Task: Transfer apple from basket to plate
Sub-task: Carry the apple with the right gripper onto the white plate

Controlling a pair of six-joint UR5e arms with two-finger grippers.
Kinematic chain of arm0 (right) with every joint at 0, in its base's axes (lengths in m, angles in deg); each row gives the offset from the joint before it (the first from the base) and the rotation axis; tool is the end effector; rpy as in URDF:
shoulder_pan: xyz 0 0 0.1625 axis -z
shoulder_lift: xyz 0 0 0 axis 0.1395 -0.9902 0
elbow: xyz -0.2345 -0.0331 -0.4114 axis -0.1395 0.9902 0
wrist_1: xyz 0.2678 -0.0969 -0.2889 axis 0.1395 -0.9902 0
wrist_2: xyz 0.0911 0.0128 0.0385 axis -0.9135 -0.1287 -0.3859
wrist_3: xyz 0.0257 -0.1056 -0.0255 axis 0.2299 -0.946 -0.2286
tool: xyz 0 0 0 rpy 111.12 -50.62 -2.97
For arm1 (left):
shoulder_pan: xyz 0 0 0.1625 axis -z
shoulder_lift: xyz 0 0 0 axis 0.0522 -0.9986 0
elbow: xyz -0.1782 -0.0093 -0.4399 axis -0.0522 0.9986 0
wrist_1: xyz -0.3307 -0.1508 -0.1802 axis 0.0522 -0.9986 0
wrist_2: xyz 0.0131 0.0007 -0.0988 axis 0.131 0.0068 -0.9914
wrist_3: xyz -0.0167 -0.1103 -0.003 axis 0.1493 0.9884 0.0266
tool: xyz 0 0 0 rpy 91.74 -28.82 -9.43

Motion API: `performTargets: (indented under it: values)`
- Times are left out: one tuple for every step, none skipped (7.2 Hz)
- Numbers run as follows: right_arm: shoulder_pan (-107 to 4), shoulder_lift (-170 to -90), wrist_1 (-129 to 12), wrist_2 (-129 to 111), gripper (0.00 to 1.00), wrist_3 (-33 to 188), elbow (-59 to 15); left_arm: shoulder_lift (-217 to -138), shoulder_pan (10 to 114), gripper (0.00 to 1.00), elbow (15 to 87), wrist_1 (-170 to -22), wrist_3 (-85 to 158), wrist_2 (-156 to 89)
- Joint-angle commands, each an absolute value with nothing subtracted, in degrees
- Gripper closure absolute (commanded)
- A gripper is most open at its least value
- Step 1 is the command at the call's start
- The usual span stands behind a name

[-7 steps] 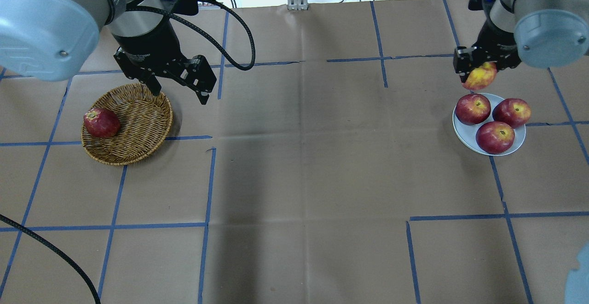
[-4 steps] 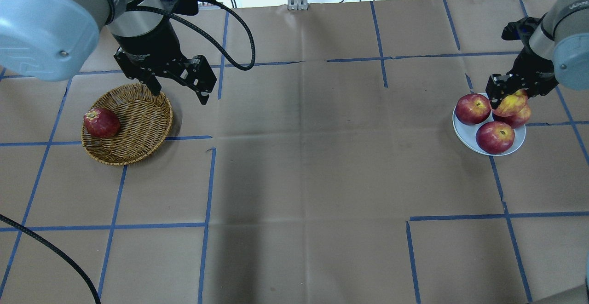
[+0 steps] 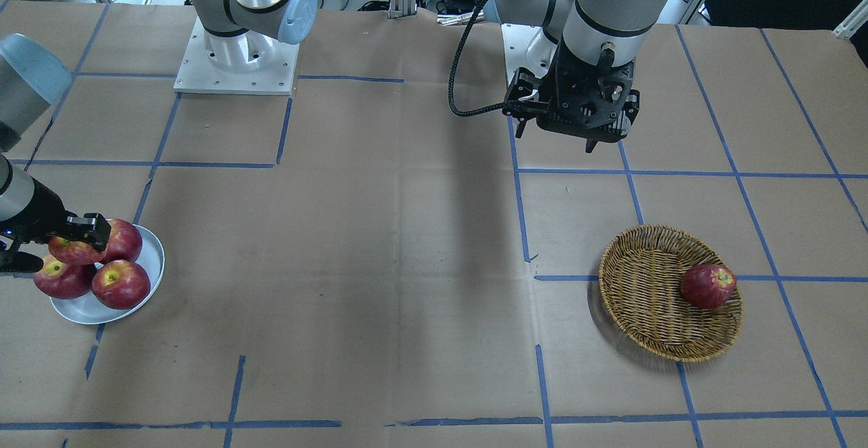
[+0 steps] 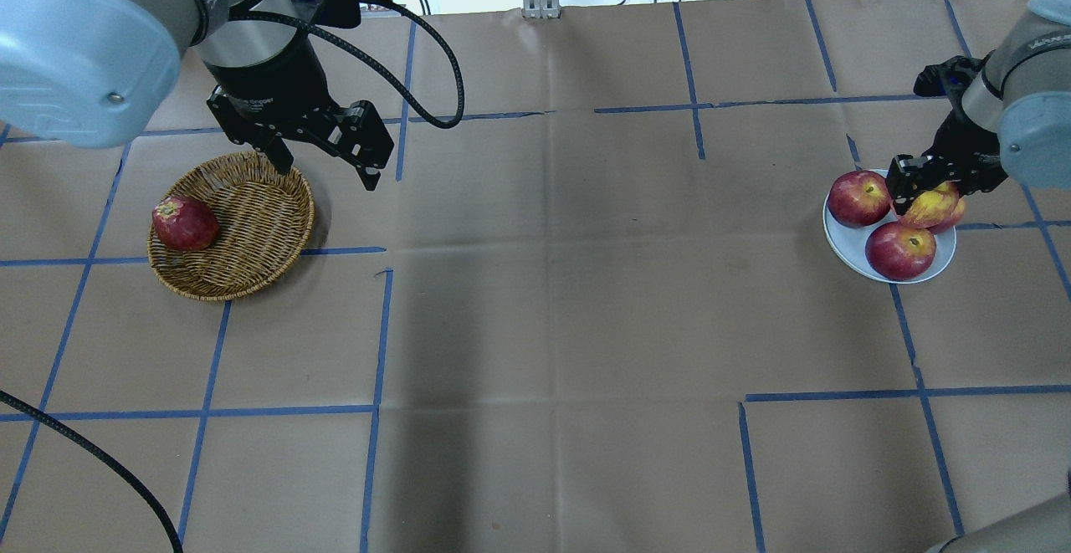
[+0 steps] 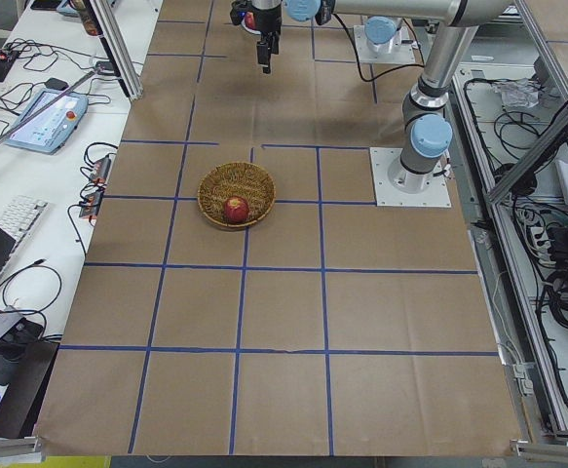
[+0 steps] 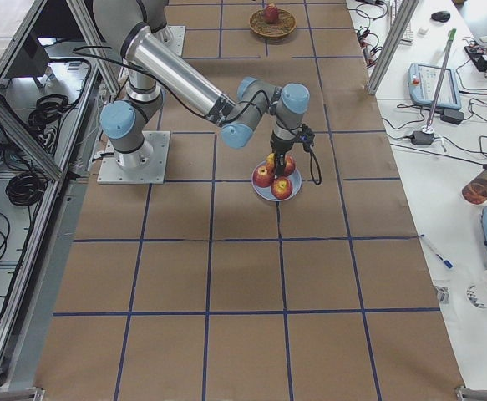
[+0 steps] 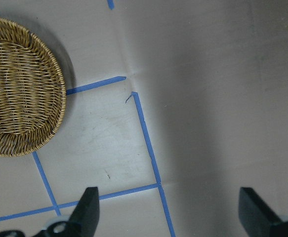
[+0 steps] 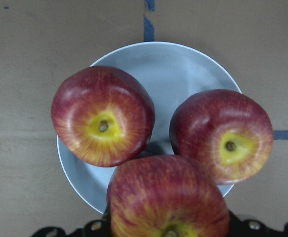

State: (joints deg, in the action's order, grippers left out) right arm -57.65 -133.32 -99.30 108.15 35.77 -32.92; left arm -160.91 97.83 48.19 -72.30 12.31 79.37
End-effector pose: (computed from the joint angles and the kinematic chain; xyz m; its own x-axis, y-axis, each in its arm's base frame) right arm -0.1160 -0.5624 0.3052 -0.9992 -0.0152 0.0378 -0.0124 0.9971 0.0755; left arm -0.1729 -0.4870 0.5116 -0.9701 0.2424 -0.0074 0.2413 0.9680 0.0693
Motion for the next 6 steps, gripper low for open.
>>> performTargets:
  values:
    - [-57.6,-132.6,-101.9,108.0,0.47,35.8,-33.0,-160.9,97.8,0.01,48.2,-72.3,12.3,79.4]
    - [-57.6,-131.7,-102.5,108.0,0.47,35.8,-32.9,-160.9,97.8,0.01,48.2,-72.3,12.3,79.4]
    - [-57.6,-131.6,-102.5,108.0,0.47,35.8,-32.8,-160.9,97.8,0.01,48.2,-72.3,12.3,79.4]
    - [-57.6,-131.5,-102.5,108.0,0.22,35.9,-33.0,-160.9,97.8,0.01,48.2,-72.3,12.3,79.4]
    - [-57.6,-131.7,-102.0,108.0,0.0,36.3,-32.5,-160.9,97.8,0.01,48.2,-72.3,12.3,79.4]
    - [-57.7,-132.7,-101.8,108.1,0.0,36.4,-32.4,-160.9,97.8,0.01,48.2,-72.3,12.3,79.3]
